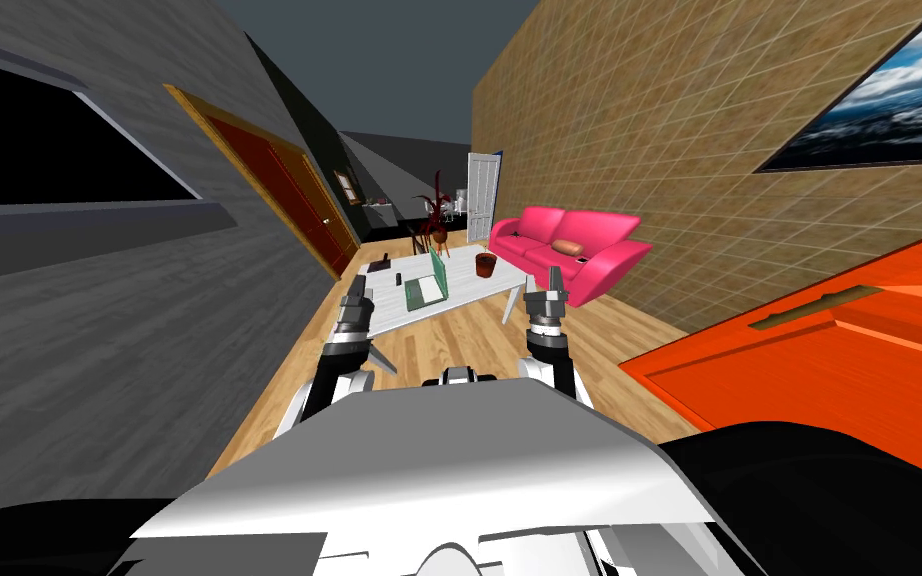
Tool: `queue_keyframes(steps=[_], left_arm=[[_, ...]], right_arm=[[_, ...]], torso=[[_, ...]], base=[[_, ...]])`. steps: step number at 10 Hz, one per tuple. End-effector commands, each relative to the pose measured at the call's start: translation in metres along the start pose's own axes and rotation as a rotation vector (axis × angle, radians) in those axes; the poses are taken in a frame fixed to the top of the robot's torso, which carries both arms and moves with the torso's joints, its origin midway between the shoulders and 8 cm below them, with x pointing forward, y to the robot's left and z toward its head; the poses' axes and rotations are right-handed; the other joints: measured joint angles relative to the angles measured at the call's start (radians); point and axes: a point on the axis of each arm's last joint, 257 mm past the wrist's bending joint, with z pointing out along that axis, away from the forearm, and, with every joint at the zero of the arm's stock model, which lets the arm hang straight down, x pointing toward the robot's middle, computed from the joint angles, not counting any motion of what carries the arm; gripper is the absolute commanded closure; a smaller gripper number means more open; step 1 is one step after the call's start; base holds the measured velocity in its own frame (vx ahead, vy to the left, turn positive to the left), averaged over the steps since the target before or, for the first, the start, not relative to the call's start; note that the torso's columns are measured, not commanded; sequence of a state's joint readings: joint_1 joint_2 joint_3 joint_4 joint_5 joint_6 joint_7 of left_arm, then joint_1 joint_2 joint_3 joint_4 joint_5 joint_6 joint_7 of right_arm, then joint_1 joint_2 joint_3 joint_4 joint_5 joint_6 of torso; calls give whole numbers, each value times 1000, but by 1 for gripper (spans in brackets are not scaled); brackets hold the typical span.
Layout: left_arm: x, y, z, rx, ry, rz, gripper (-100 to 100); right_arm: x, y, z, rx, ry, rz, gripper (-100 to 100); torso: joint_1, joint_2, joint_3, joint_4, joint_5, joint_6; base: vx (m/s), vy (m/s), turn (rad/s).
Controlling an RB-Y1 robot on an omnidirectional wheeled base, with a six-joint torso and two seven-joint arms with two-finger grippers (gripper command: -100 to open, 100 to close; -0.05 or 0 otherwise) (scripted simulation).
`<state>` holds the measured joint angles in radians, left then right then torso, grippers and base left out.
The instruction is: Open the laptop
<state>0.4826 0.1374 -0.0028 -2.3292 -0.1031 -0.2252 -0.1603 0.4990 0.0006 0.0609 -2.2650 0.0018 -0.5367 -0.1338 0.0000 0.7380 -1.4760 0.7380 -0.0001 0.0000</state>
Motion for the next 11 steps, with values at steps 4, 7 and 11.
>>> queue_keyframes(steps=[4,7,11], left_arm=[[6,29,2,-111,26,11,-100],[9,43,1,-162,41,20,-100],[12,64,0,-238,65,35,-100]], right_arm=[[0,0,0,0,0,0,0],[0,0,0,0,0,0,0],[0,0,0,0,0,0,0]], torso=[[0,1,0,0,0,0],[1,1,0,0,0,0],[0,-1,0,0,0,0]], base=[[81,-80,-13],[69,-75,-11],[80,-86,-12]])
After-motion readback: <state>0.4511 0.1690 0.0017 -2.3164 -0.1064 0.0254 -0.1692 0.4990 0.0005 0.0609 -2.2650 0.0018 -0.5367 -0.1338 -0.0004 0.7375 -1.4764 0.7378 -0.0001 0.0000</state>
